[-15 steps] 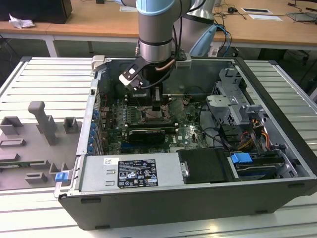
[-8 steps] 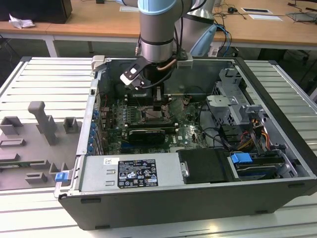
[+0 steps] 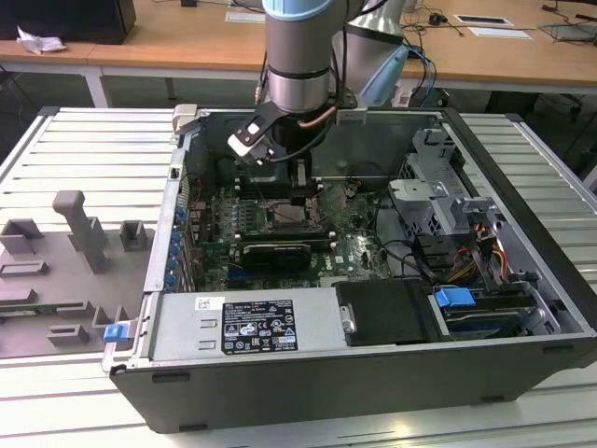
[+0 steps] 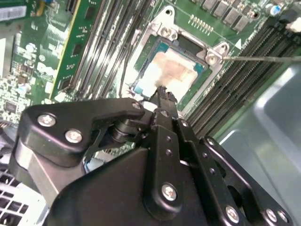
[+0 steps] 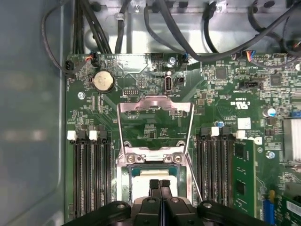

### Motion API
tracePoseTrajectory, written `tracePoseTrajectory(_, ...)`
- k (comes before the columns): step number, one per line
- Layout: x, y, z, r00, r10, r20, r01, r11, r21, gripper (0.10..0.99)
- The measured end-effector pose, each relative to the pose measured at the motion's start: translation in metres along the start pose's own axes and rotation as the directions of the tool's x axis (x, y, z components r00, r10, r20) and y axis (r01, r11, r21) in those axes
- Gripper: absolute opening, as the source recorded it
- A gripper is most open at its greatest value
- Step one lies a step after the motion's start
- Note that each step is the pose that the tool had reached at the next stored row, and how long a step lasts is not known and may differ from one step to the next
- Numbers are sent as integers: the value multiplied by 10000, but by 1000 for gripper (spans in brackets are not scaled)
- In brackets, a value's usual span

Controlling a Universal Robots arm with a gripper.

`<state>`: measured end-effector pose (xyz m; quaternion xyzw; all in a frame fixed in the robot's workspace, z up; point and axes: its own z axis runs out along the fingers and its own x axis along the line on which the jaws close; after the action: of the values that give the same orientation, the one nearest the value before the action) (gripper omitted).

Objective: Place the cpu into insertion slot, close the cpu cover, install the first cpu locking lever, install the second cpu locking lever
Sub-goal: 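Close the cpu cover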

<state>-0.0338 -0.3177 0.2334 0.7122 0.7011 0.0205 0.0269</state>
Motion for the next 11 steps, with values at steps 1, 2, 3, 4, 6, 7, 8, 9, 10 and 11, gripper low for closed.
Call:
tracePoseTrajectory(1, 0, 3, -38, 10000, 0, 0, 0, 10000, 0, 106)
tracePoseTrajectory(2, 0, 4, -67, 10000, 0, -1, 0, 10000, 0, 106)
tracePoseTrajectory(3, -1, 8, -116, 10000, 0, 0, 0, 10000, 0, 106)
tracePoseTrajectory(4, -1, 12, -178, 10000, 0, -1, 0, 10000, -1, 106)
tracePoseTrajectory(6, -2, 16, -236, 10000, 1, -2, -1, 10000, -2, 106)
tracePoseTrajectory(7, -2, 18, -266, 10000, 0, -1, 0, 10000, -2, 106)
tracePoseTrajectory(8, -3, 19, -293, 10000, 0, 0, 0, 10000, -2, 106)
tracePoseTrajectory(9, -2, 33, -298, 10000, -1, -3, 1, 10000, -3, 106)
tracePoseTrajectory(10, -2, 69, -297, 10000, 0, -1, 0, 10000, -1, 106)
tracePoseTrajectory(11, -1, 98, -295, 10000, 1, -1, -1, 10000, -2, 106)
